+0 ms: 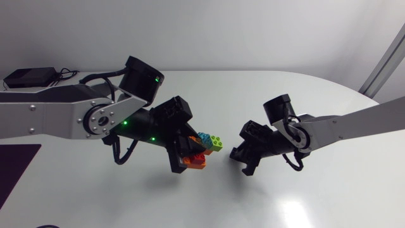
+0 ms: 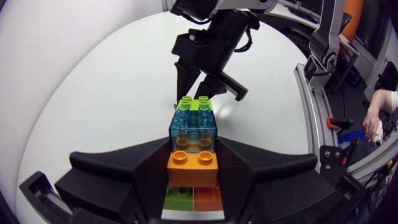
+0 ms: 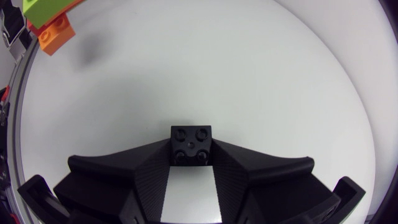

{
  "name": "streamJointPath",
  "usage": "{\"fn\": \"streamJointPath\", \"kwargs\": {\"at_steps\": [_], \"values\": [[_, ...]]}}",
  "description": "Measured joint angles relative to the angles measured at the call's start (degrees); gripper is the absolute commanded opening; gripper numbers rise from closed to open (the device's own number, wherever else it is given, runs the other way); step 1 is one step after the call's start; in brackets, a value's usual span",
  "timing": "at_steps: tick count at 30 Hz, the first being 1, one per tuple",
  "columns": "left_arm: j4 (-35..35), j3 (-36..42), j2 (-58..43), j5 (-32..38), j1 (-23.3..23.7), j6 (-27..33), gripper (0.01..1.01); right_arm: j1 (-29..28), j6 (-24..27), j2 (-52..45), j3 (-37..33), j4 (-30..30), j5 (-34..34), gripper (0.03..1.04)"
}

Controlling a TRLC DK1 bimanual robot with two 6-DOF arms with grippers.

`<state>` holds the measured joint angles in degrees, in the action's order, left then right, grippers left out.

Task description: Separate the duplo bricks

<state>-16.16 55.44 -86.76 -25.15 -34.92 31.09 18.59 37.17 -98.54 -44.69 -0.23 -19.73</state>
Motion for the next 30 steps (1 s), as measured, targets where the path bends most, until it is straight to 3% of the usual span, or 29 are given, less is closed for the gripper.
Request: {"fn": "streamJointPath", "kwargs": {"at_steps": [2,6,13,16,22,30], "values": [[-0.48,0.39,-0.55,-0.02,0.0,0.74,0.351,0.37,0.26,-0.5,0.46,-0.63,0.39,0.48],[-1.46,0.61,-1.16,-0.31,0.11,2.19,0.351,0.59,1.33,-1.18,0.94,-0.7,0.55,0.57],[-3.19,0.61,-1.27,-1.33,1.18,4.52,0.351,0.59,1.95,-0.63,0.98,-0.52,0.2,0.84],[-4.28,0.63,-1.27,-1.55,1.51,5.6,0.351,0.55,2.78,1.79,1.01,0.66,-1.11,0.87],[-7.54,1.46,-1.33,-2.84,2.23,8.33,0.351,-2.23,4.61,12.55,0.0,12.57,-12.98,0.94],[-15.39,5.27,-2.6,-7.02,2.36,12.7,0.351,-3.04,13.49,17.77,-6.82,33.14,-27.19,0.94]]}}
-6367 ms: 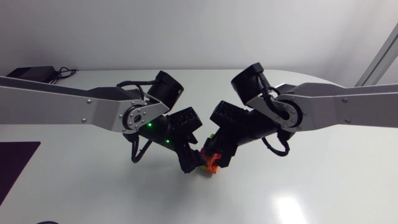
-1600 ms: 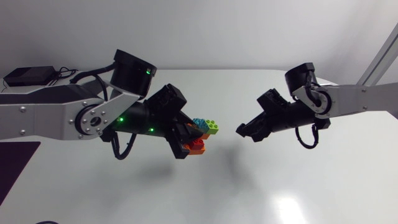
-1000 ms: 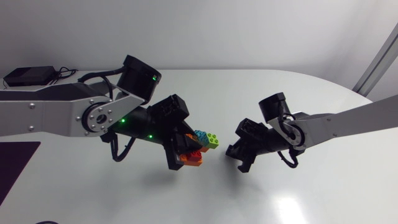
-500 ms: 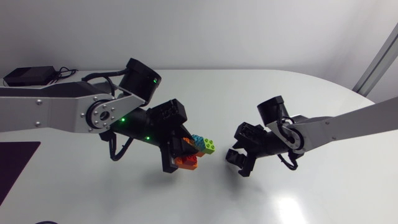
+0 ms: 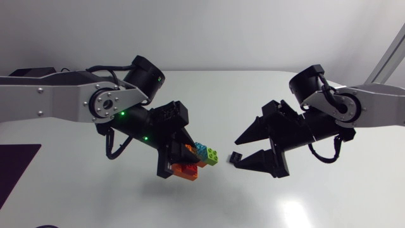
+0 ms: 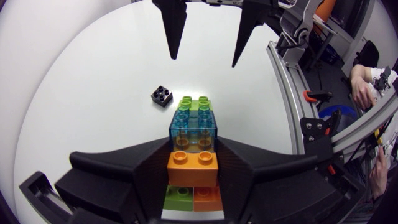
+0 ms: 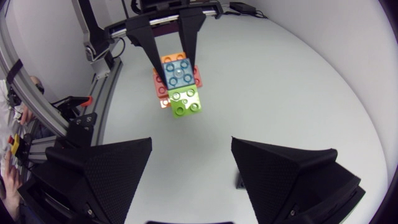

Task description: Separate the duplo bricks

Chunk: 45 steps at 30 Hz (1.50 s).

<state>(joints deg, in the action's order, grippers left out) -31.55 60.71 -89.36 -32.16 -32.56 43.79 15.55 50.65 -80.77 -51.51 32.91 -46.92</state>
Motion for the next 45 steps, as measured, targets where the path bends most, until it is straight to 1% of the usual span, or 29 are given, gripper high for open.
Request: {"fn": "streamJointPath", "kwargs": {"at_steps": [5,11,13,20,28,30,33,38,45], "values": [[-3.78,2.08,-0.63,-2.19,0.0,2.01,0.351,1.46,2.89,-0.02,-2.3,4.35,-3.54,0.94],[-5.33,3.45,-1.46,-3.3,-0.2,3.17,0.351,4.15,3.65,-0.35,-2.99,5.55,-4.13,0.93],[-5.66,3.82,-1.77,-3.48,-0.46,3.17,0.351,4.79,3.72,-0.72,-3.04,5.55,-4.13,0.91],[-6.29,4.94,-2.38,-3.69,-1.62,3.17,0.351,5.51,3.87,-2.73,-3.15,5.35,-3.93,0.91],[-6.82,4.98,-2.38,-4.57,-2.56,3.17,0.351,5.62,3.82,-3.56,-3.56,3.3,-3.43,0.9],[-6.82,4.98,-2.38,-4.57,-2.58,3.15,0.351,5.9,3.82,-3.63,-3.56,2.27,-2.95,0.83],[-6.82,4.98,-2.38,-4.59,-2.8,3.15,0.351,6.38,3.78,-3.63,-3.45,1.36,-2.51,0.76],[-6.84,5.66,-2.43,-4.79,-3.15,3.13,0.351,7.91,2.84,-3.58,-2.3,-1.14,-0.52,0.75],[-6.82,6.62,-2.54,-4.81,-3.19,3.13,0.351,8.85,1.64,-2.82,0.42,-3.15,0.48,0.49]]}}
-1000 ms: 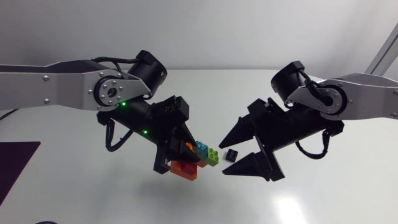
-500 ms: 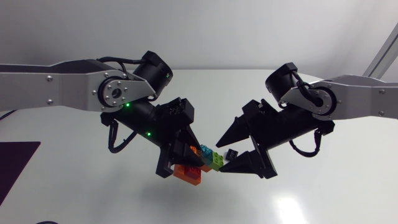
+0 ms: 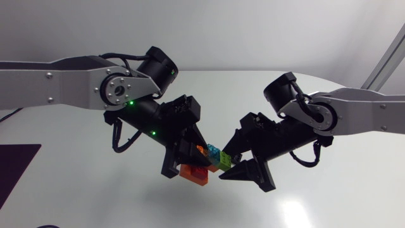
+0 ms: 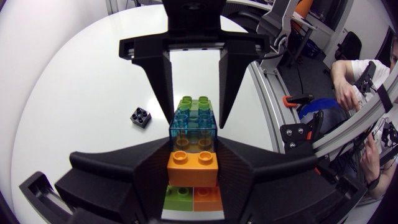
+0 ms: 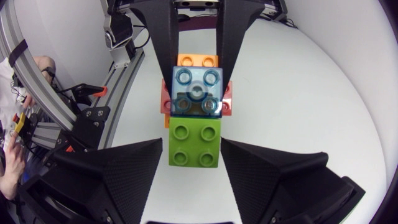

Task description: Separate the duplo bricks

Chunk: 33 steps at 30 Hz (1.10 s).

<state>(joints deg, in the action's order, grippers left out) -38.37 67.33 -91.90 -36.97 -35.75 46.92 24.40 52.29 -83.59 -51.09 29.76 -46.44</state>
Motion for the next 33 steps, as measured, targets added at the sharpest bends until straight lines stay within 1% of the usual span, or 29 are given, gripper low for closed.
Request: {"fn": "streamJointPath", "kwargs": {"at_steps": [2,7,11,13,14,16,26,30,33], "values": [[0.0,0.0,-0.17,-0.02,0.0,0.0,0.351,0.0,-0.02,0.52,0.22,-0.04,0.0,0.45],[0.0,0.0,-1.03,-0.2,0.0,0.0,0.351,-0.02,-0.52,1.55,0.24,-0.22,0.63,0.45],[0.0,0.0,-1.11,-0.26,-0.02,0.0,0.351,-0.02,-0.85,1.6,0.24,-0.33,1.05,0.35],[-0.02,-0.02,-1.11,-0.2,0.0,0.0,0.351,-0.02,-1.09,1.6,0.24,-0.37,1.22,0.33],[0.0,-0.02,-1.11,-0.2,0.0,0.0,0.351,0.0,-1.38,1.6,0.24,-0.37,1.31,0.29],[0.0,-0.02,-1.11,-0.17,0.0,0.0,0.351,0.0,-1.55,1.6,0.24,-0.37,1.38,0.25],[0.68,-0.39,-1.14,-0.15,-0.09,0.0,0.351,0.04,-1.95,1.6,0.2,0.28,1.29,0.23],[1.38,-1.05,-1.11,-0.17,-0.85,0.0,0.351,-0.02,-1.66,1.31,-1.01,4.04,0.79,0.23],[1.95,-1.62,-1.11,-0.15,-1.14,0.04,0.351,-0.61,-0.52,0.04,-2.27,6.95,-0.26,0.22]]}}
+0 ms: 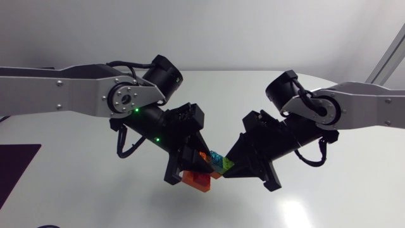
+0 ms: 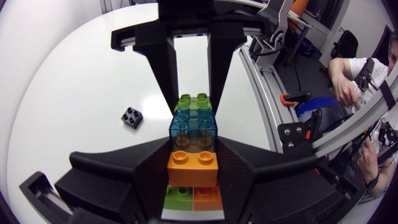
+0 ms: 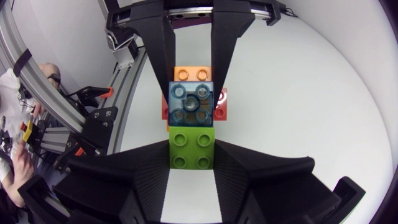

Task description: Separate the duplo bricks

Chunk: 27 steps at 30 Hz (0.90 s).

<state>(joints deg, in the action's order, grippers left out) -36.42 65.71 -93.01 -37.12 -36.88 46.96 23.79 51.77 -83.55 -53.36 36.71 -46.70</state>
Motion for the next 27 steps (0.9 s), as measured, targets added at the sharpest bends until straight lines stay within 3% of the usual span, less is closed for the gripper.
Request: {"fn": "streamJointPath", "kwargs": {"at_steps": [4,8,13,18,27], "values": [[1.29,-0.98,0.0,2.56,0.13,0.0,0.351,-0.94,0.57,-1.03,-1.09,2.93,-2.16,0.22],[1.33,-1.62,0.02,3.08,0.57,0.02,0.352,-1.77,0.55,-1.07,-1.84,2.1,-2.01,0.22],[1.33,-1.77,0.77,3.1,2.69,0.15,0.354,-0.2,-2.1,-1.07,-0.13,-11.8,13.09,0.22],[1.97,-2.67,2.69,3.26,4.35,0.15,0.356,-0.24,-2.43,-1.07,1.73,-12.76,19.43,0.22],[4.13,-3.5,4.2,3.28,6.4,-0.07,0.364,-7.08,3.91,-1.05,5.44,-10.82,28.63,0.22]]}}
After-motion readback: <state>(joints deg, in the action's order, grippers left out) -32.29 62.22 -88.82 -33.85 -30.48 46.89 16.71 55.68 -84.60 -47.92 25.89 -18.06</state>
